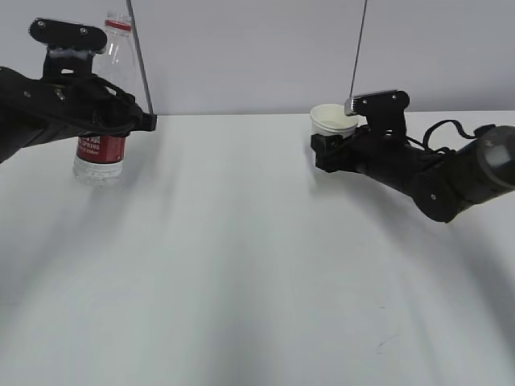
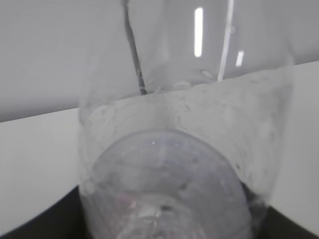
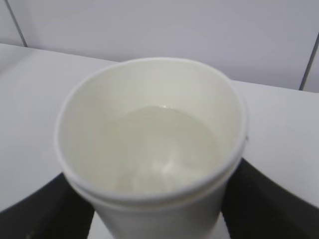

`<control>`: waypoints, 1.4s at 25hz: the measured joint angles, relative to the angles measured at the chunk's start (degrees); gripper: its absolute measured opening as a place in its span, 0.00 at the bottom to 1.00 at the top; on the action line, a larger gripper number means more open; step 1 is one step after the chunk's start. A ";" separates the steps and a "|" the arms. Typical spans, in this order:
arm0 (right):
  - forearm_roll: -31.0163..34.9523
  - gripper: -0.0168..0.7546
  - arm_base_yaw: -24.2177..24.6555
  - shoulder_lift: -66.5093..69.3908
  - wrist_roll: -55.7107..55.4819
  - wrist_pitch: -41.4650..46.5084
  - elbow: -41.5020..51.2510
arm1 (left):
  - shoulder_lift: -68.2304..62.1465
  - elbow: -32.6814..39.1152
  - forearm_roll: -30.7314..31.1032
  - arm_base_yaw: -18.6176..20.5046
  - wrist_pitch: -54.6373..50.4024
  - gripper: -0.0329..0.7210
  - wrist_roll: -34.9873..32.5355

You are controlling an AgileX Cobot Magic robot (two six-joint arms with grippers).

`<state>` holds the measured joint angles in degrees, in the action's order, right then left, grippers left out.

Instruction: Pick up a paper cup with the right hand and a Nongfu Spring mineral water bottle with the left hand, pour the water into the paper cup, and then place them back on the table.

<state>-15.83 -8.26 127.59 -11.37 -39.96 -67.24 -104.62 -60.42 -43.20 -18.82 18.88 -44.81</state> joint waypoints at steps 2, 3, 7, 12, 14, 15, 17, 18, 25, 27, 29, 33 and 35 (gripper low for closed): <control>1.90 0.70 0.00 0.78 0.86 -1.53 0.00 | 0.00 0.00 0.00 0.00 0.00 0.56 0.05; 2.75 0.70 0.00 1.03 1.34 -2.62 0.00 | 0.00 0.00 0.00 0.00 0.00 0.56 0.05; 5.29 0.70 0.00 3.46 3.51 -6.22 0.00 | 0.00 0.00 0.00 0.00 0.06 0.56 0.12; 7.35 0.70 0.00 4.82 4.34 -6.97 0.00 | -0.10 0.00 0.00 0.00 0.06 0.56 0.16; 8.00 0.70 0.00 4.93 4.47 -7.80 0.00 | -0.24 0.00 0.00 0.00 0.06 0.56 0.16; 8.26 0.70 0.00 5.26 4.59 -8.72 0.00 | -0.31 0.00 0.00 0.00 0.06 0.56 0.16; 8.57 0.70 0.00 6.36 4.67 -10.13 0.00 | -0.37 0.00 0.00 0.00 0.06 0.56 0.16; 8.57 0.70 0.00 6.83 4.81 -11.33 -0.11 | -0.37 0.00 0.00 0.00 0.06 0.56 0.16; 8.57 0.70 0.08 7.43 4.81 -12.65 -0.10 | -0.37 0.00 0.00 0.00 0.11 0.56 0.16; 8.57 0.70 0.08 7.43 4.81 -12.65 -0.10 | -0.37 0.00 0.00 0.00 0.11 0.56 0.16; 8.57 0.70 0.08 7.43 5.21 -12.65 -0.10 | -0.37 0.00 0.00 0.00 0.11 0.56 0.16; 8.73 0.71 0.08 7.46 5.85 -12.65 -0.10 | -0.37 0.00 0.00 0.00 0.11 0.56 0.16; 9.38 0.73 0.08 7.46 5.98 -12.65 -0.10 | -0.37 0.00 0.00 0.00 0.11 0.56 0.16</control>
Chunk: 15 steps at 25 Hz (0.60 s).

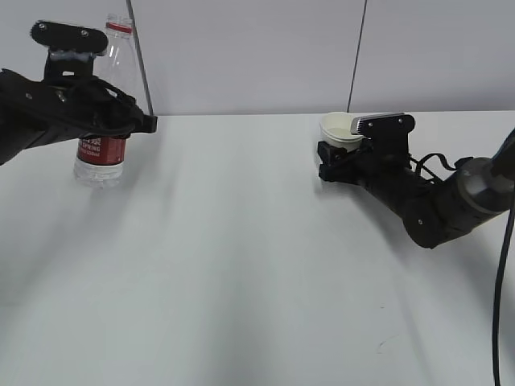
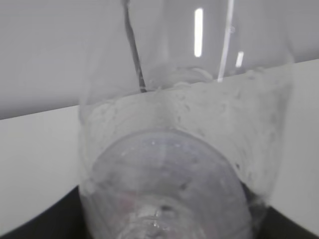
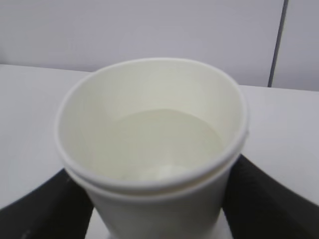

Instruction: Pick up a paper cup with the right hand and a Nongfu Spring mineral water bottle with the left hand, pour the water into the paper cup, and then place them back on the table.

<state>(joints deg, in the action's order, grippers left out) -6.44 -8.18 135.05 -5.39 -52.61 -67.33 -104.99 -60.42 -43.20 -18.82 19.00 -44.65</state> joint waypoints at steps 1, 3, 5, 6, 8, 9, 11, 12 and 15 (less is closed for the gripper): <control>0.48 0.74 0.00 0.00 0.00 0.00 0.00 | 0.00 0.00 0.00 0.00 0.00 0.56 0.00; 1.20 0.74 0.00 0.00 0.34 0.00 0.00 | 0.00 0.00 0.00 0.00 0.00 0.56 0.00; 1.46 0.75 0.00 0.00 0.55 0.00 0.00 | 0.00 0.00 0.00 0.00 0.00 0.56 0.00; 1.46 0.75 0.00 0.00 0.69 0.00 0.00 | 0.00 0.00 0.00 0.00 0.00 0.56 0.00; 1.54 0.75 0.00 0.00 0.78 0.00 0.00 | 0.00 0.00 0.00 0.00 0.00 0.56 0.00; 1.54 0.75 0.00 0.00 0.78 0.00 0.00 | 0.00 0.00 0.00 0.00 0.00 0.56 0.00; 1.59 0.75 0.00 0.00 0.81 0.00 0.00 | 0.00 0.00 0.00 0.00 0.00 0.56 0.00; 1.67 0.75 0.00 0.00 0.91 0.00 0.00 | 0.00 0.00 0.00 0.00 0.00 0.56 0.00; 1.81 0.80 0.00 0.00 0.91 0.62 0.00 | 0.00 0.00 0.00 0.00 0.00 0.56 0.00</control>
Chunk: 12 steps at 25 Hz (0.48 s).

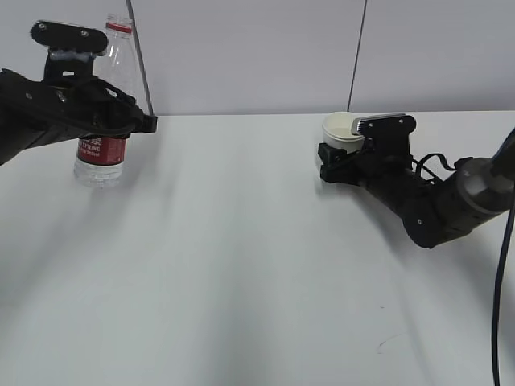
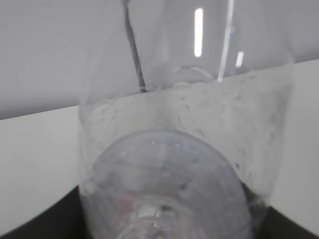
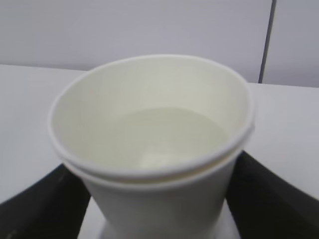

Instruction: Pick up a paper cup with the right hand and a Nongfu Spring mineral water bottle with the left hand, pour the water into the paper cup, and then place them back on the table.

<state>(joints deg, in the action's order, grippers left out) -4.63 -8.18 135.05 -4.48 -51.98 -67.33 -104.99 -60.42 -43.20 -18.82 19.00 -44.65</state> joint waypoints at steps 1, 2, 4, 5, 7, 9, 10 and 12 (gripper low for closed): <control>0.04 0.81 0.00 0.10 0.00 0.43 0.00 | 0.00 0.00 0.00 0.00 0.00 0.56 0.00; 0.14 0.82 0.00 0.09 0.00 0.83 0.00 | 0.00 0.00 0.00 0.00 0.00 0.56 0.00; 0.17 0.83 0.00 0.13 0.00 1.18 0.00 | 0.00 0.00 0.00 0.00 0.00 0.56 0.00; 0.27 0.83 0.00 0.13 0.00 1.30 0.00 | 0.00 0.00 0.00 0.00 0.00 0.56 0.00; 0.40 0.83 0.00 0.13 0.00 1.53 0.00 | 0.00 0.00 0.00 0.00 0.00 0.56 0.00; 0.44 0.83 0.00 0.13 0.00 1.68 0.00 | 0.00 0.00 0.00 0.00 0.00 0.56 0.00; 0.54 0.83 0.00 0.13 0.00 1.82 0.00 | 0.00 0.00 0.00 0.00 0.00 0.56 0.00; 0.54 0.83 0.00 0.00 0.00 1.94 0.53 | 0.00 0.00 0.00 0.00 0.00 0.56 0.00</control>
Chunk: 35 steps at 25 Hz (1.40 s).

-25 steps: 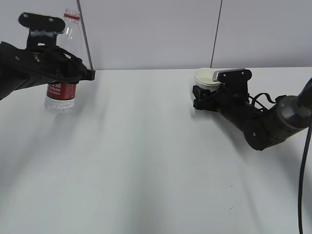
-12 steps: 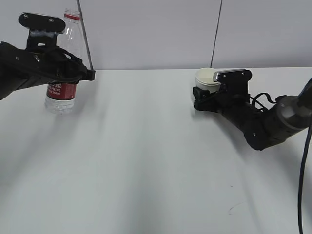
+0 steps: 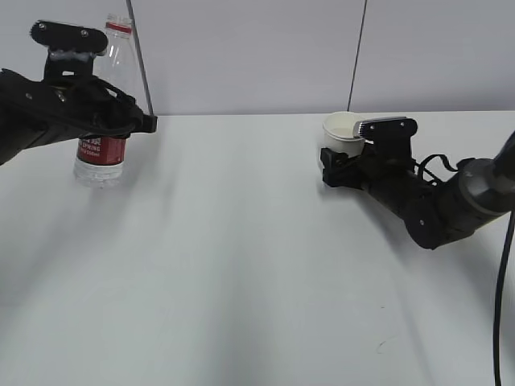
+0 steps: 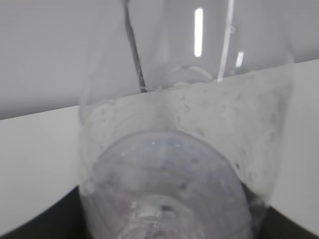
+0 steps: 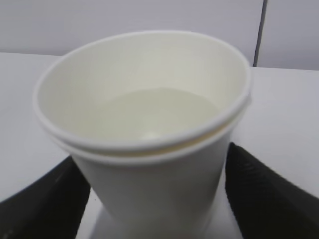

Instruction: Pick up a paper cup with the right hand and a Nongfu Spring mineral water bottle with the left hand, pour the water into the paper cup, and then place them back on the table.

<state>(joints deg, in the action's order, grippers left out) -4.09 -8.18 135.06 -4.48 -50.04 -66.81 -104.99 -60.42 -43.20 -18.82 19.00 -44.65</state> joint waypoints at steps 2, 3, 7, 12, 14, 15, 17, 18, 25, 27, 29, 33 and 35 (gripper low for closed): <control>0.00 0.83 0.00 -0.95 0.00 0.11 0.95 | 0.00 0.00 0.00 0.00 0.00 0.56 0.00; 0.00 0.83 0.00 -1.77 0.11 0.27 1.45 | 0.00 0.00 0.00 0.00 0.00 0.56 0.00; 0.00 0.82 0.00 -4.28 0.11 0.40 3.09 | 0.00 0.00 0.00 0.00 0.00 0.56 0.00; 0.04 0.81 0.00 -6.91 0.11 0.62 5.69 | 0.00 0.00 -0.15 0.00 0.00 0.56 0.00; 0.04 0.81 0.00 -7.54 0.11 0.77 6.52 | 0.00 0.00 -0.55 0.00 0.00 0.56 0.00; 0.04 0.81 0.00 -7.97 0.11 0.77 7.17 | 0.00 0.00 -1.02 0.00 0.00 0.56 0.00; 0.04 0.80 0.00 -8.65 0.11 0.77 8.00 | 0.00 0.00 -1.70 0.00 0.00 0.56 0.00; 0.04 0.80 0.00 -8.86 0.11 0.77 8.42 | 0.00 0.00 -1.82 0.00 0.00 0.56 0.00; -0.33 0.79 0.00 -9.40 0.11 0.77 9.76 | 0.00 0.00 -2.20 0.00 0.00 0.56 0.92; -0.53 0.79 0.00 -9.86 0.11 0.77 11.13 | 0.00 0.00 -2.20 0.00 0.00 0.56 0.96; -0.72 0.79 0.00 -10.76 0.11 0.52 12.85 | 0.00 0.00 -2.20 0.00 0.00 0.56 1.13; -0.75 0.79 0.00 -13.68 0.11 -0.22 16.34 | -0.04 0.00 -2.20 0.00 0.43 0.56 2.21; -0.75 0.79 0.00 -15.45 0.11 -0.35 18.17 | -0.35 0.00 -2.20 0.00 1.46 0.56 2.92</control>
<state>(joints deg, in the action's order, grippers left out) -4.84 -8.18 119.61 -4.37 -50.40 -48.64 -105.34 -60.42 -45.40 -18.82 20.46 -41.73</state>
